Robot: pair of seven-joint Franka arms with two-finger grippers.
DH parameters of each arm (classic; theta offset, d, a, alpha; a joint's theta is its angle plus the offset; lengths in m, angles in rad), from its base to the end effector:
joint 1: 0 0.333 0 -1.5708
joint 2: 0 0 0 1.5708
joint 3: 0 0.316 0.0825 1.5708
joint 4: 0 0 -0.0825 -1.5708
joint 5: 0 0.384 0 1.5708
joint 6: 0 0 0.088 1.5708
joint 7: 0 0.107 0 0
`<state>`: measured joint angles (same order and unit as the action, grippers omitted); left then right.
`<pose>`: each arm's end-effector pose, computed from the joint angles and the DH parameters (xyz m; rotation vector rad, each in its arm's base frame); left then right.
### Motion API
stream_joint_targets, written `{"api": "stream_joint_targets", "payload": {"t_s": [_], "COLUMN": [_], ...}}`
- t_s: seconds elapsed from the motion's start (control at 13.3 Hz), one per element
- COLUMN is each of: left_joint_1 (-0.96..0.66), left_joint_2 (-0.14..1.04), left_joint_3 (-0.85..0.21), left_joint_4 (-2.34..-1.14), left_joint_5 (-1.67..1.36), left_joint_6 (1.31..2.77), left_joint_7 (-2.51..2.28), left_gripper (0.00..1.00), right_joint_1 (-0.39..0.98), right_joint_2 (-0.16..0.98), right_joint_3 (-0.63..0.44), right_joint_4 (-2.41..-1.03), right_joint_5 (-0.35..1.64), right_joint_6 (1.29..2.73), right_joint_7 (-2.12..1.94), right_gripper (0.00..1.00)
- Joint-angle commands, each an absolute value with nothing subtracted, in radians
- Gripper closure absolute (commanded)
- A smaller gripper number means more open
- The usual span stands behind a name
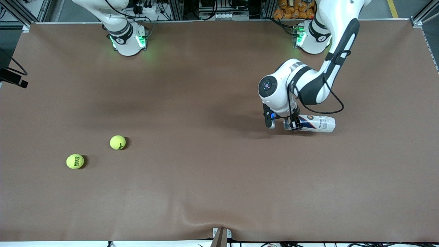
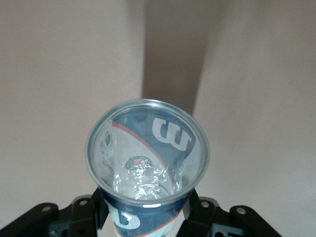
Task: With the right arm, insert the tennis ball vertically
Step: 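Lift the upright tube with the left gripper toward the table middle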
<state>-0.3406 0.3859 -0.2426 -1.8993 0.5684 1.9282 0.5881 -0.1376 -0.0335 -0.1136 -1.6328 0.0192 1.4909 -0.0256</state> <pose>0.5177 -0.2895 0.2856 -2.0140 1.8097 0.4513 0.5176 -0.1316 0.6071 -3.0801 0.3477 0.1620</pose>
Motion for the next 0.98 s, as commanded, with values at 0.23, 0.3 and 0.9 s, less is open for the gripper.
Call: {"api": "stream_joint_targets", "payload": {"t_s": [0.23,0.3,0.9], "left_joint_1": [-0.333,-0.334,-0.342], "left_joint_2": [0.377,0.380,0.380], "left_joint_3": [-0.252,-0.252,-0.252], "left_joint_4": [-1.757,-1.734,-1.625], "left_joint_5": [0.404,0.381,0.200], "left_joint_6": [1.908,1.914,2.032], "left_joint_7": [0.506,0.482,0.261], "left_gripper": [0.41,0.41,0.43], "right_joint_1": [-0.115,-0.112,0.023], "right_joint_2": [0.008,0.009,0.014], "right_joint_3": [-0.115,-0.115,-0.115], "right_joint_4": [-1.580,-1.578,-1.562], "right_joint_5": [0.021,0.021,0.021], "right_joint_6": [1.488,1.486,1.517], "right_joint_7": [-0.029,-0.029,-0.020], "right_gripper": [0.00,0.00,0.00]}}
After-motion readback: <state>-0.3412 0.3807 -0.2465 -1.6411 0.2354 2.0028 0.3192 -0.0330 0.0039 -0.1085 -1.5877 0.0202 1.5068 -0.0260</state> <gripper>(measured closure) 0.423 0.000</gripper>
